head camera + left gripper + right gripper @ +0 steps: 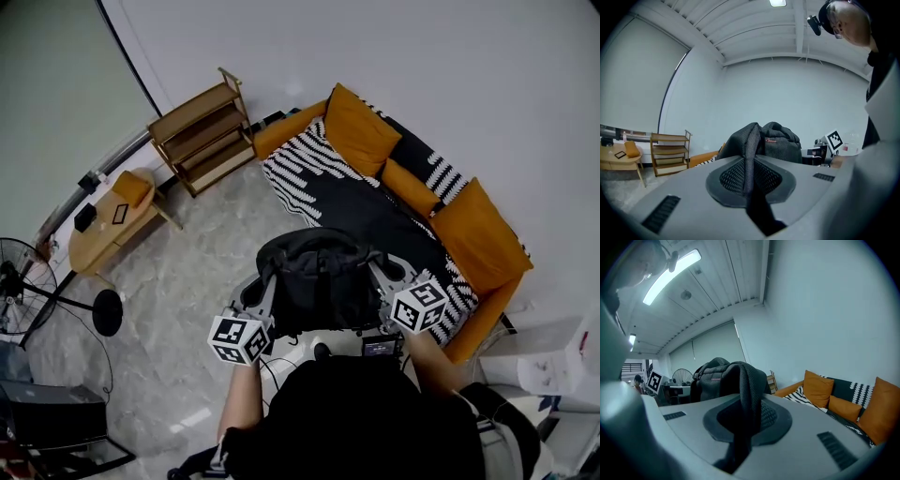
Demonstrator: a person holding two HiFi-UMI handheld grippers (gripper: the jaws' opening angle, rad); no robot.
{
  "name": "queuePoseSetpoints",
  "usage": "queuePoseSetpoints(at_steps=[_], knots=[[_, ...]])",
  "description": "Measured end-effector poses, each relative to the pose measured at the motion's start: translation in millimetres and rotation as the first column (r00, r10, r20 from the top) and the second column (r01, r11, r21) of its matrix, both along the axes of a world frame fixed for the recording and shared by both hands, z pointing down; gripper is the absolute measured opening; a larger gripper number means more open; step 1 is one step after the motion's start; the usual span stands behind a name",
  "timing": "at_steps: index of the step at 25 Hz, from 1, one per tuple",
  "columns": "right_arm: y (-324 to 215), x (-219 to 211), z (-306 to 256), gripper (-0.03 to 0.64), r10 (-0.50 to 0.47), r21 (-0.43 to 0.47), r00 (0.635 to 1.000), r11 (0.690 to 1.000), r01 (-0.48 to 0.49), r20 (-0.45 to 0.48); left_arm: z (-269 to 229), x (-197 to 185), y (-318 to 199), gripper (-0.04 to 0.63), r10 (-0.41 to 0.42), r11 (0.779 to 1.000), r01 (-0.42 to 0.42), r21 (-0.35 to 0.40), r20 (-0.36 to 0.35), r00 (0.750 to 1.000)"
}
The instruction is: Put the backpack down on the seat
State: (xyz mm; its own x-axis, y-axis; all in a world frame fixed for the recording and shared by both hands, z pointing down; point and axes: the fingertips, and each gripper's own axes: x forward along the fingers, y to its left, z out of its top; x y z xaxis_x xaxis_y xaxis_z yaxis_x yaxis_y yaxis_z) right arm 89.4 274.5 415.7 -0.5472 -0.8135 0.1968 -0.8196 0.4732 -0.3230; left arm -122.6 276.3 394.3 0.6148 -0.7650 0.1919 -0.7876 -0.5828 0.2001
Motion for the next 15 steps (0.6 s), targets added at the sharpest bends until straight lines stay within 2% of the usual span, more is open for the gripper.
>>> queuePoseSetpoints(at_steps=[15], knots=[[-61, -26, -3, 0.046, -0.001, 0.003, 1.0, 1.0, 0.001, 0.013, -4, -26, -60, 0.046, 0.022, 1.0, -0.022, 0.009, -0.022, 1.0]])
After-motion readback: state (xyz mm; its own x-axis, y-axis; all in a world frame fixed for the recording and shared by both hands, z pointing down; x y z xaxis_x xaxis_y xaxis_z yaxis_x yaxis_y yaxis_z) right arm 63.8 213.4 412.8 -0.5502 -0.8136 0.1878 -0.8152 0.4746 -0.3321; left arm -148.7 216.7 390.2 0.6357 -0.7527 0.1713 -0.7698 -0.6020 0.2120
